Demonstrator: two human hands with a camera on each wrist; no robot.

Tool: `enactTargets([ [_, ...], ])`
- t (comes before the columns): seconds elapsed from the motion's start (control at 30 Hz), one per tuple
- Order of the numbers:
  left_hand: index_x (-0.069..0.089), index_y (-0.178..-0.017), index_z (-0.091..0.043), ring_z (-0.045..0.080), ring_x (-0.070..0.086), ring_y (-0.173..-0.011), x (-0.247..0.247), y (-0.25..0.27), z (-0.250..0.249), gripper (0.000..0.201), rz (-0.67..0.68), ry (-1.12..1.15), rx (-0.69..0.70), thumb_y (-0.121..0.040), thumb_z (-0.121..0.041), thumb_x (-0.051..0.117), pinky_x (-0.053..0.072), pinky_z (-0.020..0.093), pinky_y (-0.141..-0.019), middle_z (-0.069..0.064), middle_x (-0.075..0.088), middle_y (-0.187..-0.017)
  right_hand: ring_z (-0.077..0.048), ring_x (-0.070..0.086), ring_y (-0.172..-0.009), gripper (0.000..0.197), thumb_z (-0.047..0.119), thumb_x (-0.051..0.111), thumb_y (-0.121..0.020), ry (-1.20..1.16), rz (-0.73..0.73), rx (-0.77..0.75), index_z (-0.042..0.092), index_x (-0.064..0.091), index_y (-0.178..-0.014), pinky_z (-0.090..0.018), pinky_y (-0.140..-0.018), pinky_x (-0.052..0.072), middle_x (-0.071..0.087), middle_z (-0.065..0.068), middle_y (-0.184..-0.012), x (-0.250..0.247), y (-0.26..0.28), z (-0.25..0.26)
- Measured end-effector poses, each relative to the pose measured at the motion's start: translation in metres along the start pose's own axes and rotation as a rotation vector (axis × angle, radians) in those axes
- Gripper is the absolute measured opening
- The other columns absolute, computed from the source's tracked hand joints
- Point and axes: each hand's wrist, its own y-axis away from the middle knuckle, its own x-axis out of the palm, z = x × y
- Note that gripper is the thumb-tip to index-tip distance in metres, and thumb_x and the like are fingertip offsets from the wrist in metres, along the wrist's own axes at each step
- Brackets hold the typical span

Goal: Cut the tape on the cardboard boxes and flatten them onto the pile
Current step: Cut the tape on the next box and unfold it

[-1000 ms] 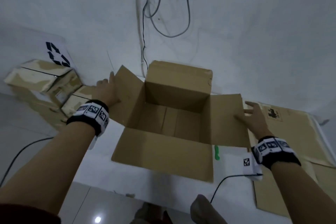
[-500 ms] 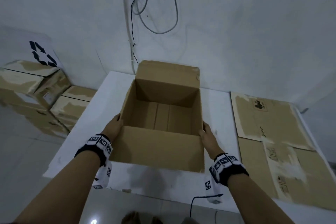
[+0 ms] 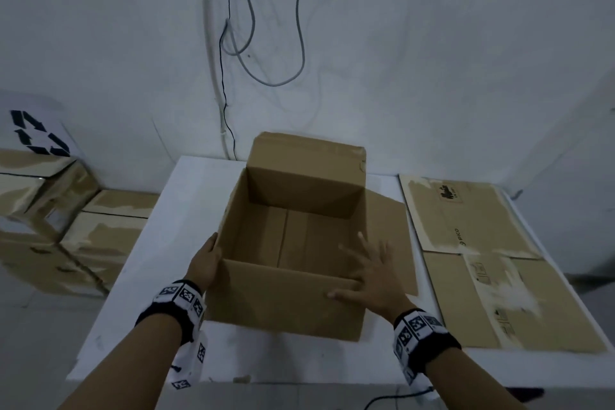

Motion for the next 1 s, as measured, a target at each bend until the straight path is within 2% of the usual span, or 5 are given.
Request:
enactTargets([
  [0.13,0.025,-0.151,-0.017,0.029,0.03,-0.14,-0.012,0.013,-0.002,0.059,0.007,0.07,0.054,-0.101,-0.045,0.036,0.021,0.041,-0.115,0.005,0.03,-0.153,-0.02,0.049,-0.128,0.085,0.091,0.02,-0.076,0.077,0.013,0.002,0.026,0.074,-0.084,-0.045,-0.12,-0.011,0.068,0.003,-0.118,-0.001,0.007,0.018],
  [0.3,0.022,-0.151,-0.008,0.029,0.019,-0.145,-0.042,0.022,0.009,0.065,-0.3,0.1,0.013,-0.101,-0.049,0.026,0.012,0.041,-0.118,0.013,0.021,-0.157,-0.015,0.044,-0.051,0.068,0.078,0.036,-0.088,-0.055,-0.084,-0.017,0.021,0.037,-0.051,-0.027,-0.07,0.038,0.041,0.005,-0.048,-0.025,-0.002,0.079],
  [0.47,0.02,-0.152,-0.012,0.036,0.024,-0.141,-0.053,0.021,0.02,0.081,-0.09,0.225,-0.301,-0.093,-0.067,0.019,0.022,0.05,-0.115,0.015,0.02,-0.157,-0.017,0.051,-0.054,0.071,0.075,0.055,-0.08,-0.558,-0.197,0.248,0.008,0.051,-0.056,-0.042,-0.06,0.044,0.052,-0.003,-0.054,-0.07,-0.038,0.121],
  [0.73,0.04,-0.14,-0.013,0.035,0.048,-0.122,-0.045,0.045,0.009,0.088,0.412,0.643,-0.388,-0.082,-0.079,0.033,0.042,0.051,-0.1,0.014,0.051,-0.135,-0.011,0.057,-0.077,0.058,0.062,0.057,-0.088,-0.998,-0.226,0.533,0.008,0.064,-0.108,-0.026,-0.06,0.039,0.065,-0.007,-0.103,-0.086,-0.045,0.151],
  [1.0,0.057,-0.126,-0.009,0.032,0.058,-0.112,-0.11,0.04,-0.016,0.066,0.096,0.669,-0.072,-0.098,-0.059,0.025,0.047,0.041,-0.093,0.018,0.061,-0.125,-0.027,0.053,-0.103,0.079,0.067,0.051,-0.088,-1.114,-0.202,0.757,0.001,0.052,-0.133,-0.034,-0.089,0.042,0.057,-0.018,-0.133,-0.053,-0.037,0.149],
])
